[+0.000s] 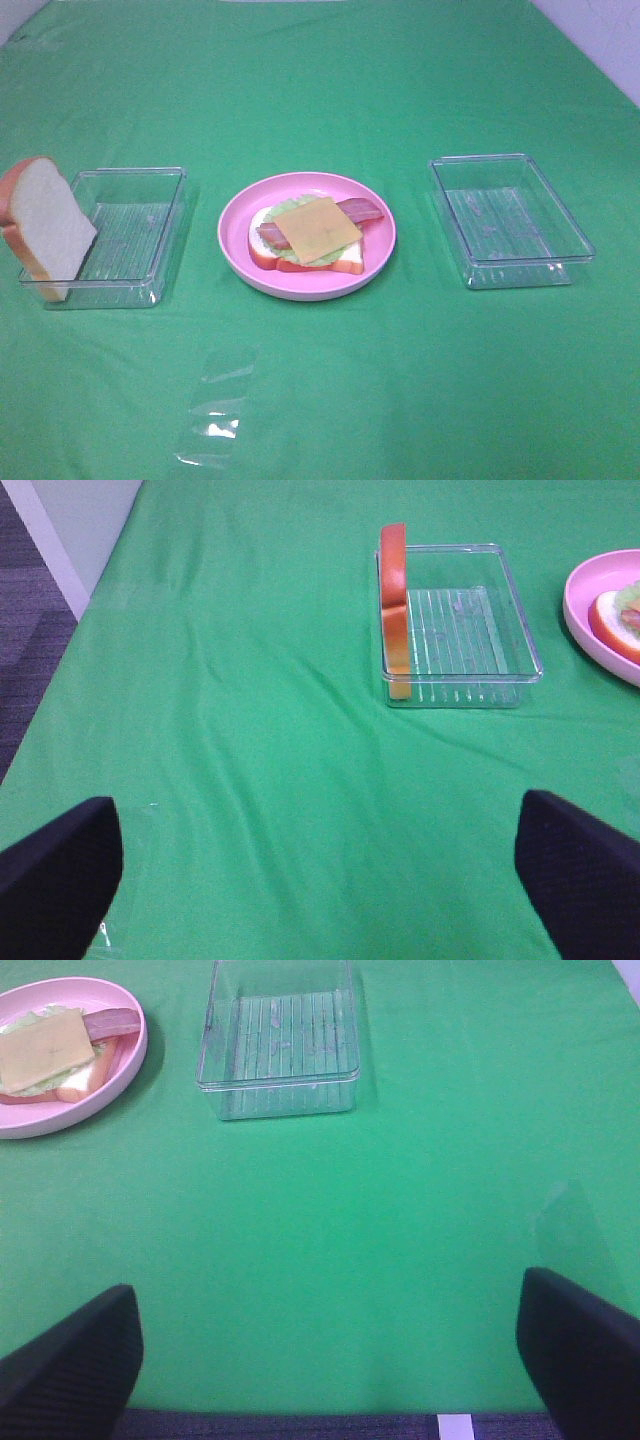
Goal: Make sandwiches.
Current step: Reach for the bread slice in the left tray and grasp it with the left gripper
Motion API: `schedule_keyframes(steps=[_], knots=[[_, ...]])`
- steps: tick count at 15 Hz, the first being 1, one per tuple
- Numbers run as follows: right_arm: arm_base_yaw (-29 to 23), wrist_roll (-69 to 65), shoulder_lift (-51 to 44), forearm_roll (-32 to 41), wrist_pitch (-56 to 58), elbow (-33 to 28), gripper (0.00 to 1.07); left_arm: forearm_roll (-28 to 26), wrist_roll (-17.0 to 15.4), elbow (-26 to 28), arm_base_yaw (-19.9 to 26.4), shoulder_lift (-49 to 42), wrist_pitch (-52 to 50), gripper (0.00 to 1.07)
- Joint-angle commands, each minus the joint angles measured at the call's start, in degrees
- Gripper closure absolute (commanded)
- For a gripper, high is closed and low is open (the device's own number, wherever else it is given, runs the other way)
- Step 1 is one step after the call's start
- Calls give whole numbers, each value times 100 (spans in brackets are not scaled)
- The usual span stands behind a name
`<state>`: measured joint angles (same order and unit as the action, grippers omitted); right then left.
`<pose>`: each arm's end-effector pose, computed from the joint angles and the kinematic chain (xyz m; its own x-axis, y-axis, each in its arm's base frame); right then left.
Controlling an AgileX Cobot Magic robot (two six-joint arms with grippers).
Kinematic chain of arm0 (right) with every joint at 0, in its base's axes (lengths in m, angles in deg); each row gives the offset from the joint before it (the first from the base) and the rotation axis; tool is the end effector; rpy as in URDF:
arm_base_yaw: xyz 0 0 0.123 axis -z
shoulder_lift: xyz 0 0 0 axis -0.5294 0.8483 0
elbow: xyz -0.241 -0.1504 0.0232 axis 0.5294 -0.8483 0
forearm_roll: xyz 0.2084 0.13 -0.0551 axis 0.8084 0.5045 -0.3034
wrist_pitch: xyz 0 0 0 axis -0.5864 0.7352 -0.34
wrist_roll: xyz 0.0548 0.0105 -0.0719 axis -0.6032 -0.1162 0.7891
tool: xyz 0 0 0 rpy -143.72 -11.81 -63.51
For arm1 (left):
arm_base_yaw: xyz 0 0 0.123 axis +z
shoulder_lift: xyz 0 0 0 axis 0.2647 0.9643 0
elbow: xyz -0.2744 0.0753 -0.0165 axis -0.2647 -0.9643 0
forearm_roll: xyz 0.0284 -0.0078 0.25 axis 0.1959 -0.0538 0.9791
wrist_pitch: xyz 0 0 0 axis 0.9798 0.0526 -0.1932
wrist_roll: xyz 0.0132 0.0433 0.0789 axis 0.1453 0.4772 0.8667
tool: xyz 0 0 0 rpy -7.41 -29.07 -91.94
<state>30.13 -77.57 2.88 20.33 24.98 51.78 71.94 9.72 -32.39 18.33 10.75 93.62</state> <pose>-0.0024 -0.0009 0.2610 -0.5295 0.0084 -0.8483 -0.0110 0.9998 0.0167 -0.0091 -0.0005 0.2810 -0.4510 -0.0234 -0.8922 -0.0520 0.9986 0.0000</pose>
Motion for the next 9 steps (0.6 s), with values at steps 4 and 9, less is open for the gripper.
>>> schedule_keyframes(steps=[4, 9], knots=[[11, 69, -160, 29, -23, -17, 9, 0, 29, -17, 11, -63, -40, 7], [11, 69, -160, 29, -23, -17, 9, 0, 0, -17, -29, -63, -40, 7]])
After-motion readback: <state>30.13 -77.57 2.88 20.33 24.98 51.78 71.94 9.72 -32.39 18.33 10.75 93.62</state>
